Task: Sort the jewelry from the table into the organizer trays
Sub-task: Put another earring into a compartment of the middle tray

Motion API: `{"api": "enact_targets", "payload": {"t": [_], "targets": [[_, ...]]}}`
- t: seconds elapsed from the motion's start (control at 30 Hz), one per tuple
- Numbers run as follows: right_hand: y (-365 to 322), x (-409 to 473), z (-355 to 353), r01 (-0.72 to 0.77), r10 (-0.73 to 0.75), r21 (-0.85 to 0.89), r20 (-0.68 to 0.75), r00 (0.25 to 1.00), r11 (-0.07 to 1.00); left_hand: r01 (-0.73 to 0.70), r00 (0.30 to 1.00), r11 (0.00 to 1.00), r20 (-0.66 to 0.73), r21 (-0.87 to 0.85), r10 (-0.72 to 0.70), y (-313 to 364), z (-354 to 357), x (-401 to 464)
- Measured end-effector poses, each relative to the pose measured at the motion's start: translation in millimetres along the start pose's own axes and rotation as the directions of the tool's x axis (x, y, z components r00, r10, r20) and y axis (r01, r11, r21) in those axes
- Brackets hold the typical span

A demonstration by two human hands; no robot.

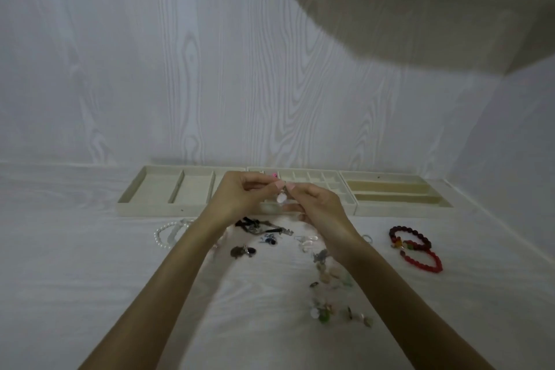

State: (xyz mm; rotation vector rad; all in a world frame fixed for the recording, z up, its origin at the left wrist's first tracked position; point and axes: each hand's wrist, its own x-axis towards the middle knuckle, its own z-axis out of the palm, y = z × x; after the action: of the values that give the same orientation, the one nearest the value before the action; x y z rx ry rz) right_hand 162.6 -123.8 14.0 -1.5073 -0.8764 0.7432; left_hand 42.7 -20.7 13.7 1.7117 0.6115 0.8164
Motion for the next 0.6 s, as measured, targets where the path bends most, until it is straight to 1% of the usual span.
{"api": "enact_targets", "payload": {"t": [0.07, 0.2, 0.27, 0.33, 0.4, 0.47, 0.6], "targets": [[-1, 11, -2, 0.027, -0.027, -0.066, 0.010, 1.000, 0.997, 0.025, 1.000, 1.000, 0.009, -0.005, -0.025, -1, -5, 13], [-3, 38, -5, 0.053, -0.051, -0.183, 0.017, 0.999, 0.982, 0.055, 0.997, 0.994, 0.046, 0.094, -0.060, -6, -15, 39], [-3, 51, -6, 0.064, -0.062, -0.214, 0.015, 0.998, 0.975, 0.075, 0.995, 0.992, 0.062, 0.103, -0.081, -11, -15, 51], [-3, 64, -8, 0.071, -0.062, -0.205, 0.047, 0.997, 0.976, 0.073, 0.996, 0.990, 0.036, 0.118, -0.078, -19, -16, 62], [0, 75, -8, 0.047, -0.034, -0.184, 0.070, 0.997, 0.982, 0.060, 0.998, 0.988, 0.017, 0.144, -0.063, -26, -14, 70], [3, 82, -9, 0.012, -0.001, -0.177, 0.059, 0.998, 0.984, 0.035, 0.999, 0.983, 0.029, 0.180, -0.041, -29, -12, 73], [12, 93, -7, -0.026, 0.027, -0.105, 0.006, 1.000, 0.994, 0.008, 0.997, 0.973, 0.073, 0.231, -0.025, -39, -11, 78]]}}
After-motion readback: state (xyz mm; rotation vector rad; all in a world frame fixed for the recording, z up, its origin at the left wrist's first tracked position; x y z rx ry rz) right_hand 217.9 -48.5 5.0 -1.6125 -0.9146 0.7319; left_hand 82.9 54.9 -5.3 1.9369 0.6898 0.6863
